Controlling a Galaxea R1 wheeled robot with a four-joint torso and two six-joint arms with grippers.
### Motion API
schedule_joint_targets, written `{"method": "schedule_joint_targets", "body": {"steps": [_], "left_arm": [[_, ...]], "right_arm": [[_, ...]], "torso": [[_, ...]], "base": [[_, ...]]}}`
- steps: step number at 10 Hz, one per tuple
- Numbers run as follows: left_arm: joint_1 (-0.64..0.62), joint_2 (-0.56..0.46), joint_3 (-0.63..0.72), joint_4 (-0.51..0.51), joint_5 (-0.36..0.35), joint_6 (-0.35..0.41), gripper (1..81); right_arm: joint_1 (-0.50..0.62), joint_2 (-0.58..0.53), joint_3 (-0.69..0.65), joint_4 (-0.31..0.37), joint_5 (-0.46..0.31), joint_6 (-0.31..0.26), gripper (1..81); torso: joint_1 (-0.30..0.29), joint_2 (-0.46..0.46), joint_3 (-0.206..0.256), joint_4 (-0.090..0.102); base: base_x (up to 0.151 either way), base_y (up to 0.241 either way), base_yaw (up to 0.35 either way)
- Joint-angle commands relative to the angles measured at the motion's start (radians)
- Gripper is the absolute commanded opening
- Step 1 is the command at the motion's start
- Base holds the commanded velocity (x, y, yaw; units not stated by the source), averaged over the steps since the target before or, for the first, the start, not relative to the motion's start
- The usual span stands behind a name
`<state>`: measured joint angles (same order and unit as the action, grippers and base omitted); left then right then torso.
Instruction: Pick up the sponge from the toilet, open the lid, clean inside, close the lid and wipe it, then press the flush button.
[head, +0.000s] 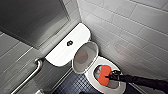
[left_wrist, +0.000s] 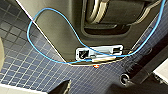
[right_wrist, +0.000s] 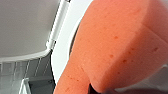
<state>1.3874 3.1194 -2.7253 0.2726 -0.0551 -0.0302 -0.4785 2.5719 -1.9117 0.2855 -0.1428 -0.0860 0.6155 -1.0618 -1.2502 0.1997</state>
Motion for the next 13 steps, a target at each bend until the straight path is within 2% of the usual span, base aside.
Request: {"method": "schedule_joint_targets", "body": {"steps": [1,6,8,13], "left_arm": [[0.051,-0.007,-0.007,-0.004,0.097,0.000,81.1],[0.052,-0.005,-0.007,-0.003,0.097,0.004,81.1],[0.054,-0.005,-0.007,-0.001,0.097,0.007,81.1],[0.055,-0.005,-0.007,0.000,0.097,0.009,81.1]], "right_arm": [[0.161,0.078,-0.114,0.024,-0.148,0.012,1.0],[0.257,0.176,-0.228,0.024,-0.209,0.017,1.0],[0.289,0.219,-0.330,0.027,-0.212,0.020,1.0],[0.347,0.224,-0.383,0.041,-0.212,0.028,1.0]], "torso": [[0.000,0.000,0.000,0.000],[0.000,0.000,0.000,0.000],[0.000,0.000,0.000,0.000],[0.000,0.000,0.000,0.000]], "base": [[0.000,0.000,0.000],[0.000,0.000,0.000],[0.000,0.000,0.000],[0.000,0.000,0.000]]}}
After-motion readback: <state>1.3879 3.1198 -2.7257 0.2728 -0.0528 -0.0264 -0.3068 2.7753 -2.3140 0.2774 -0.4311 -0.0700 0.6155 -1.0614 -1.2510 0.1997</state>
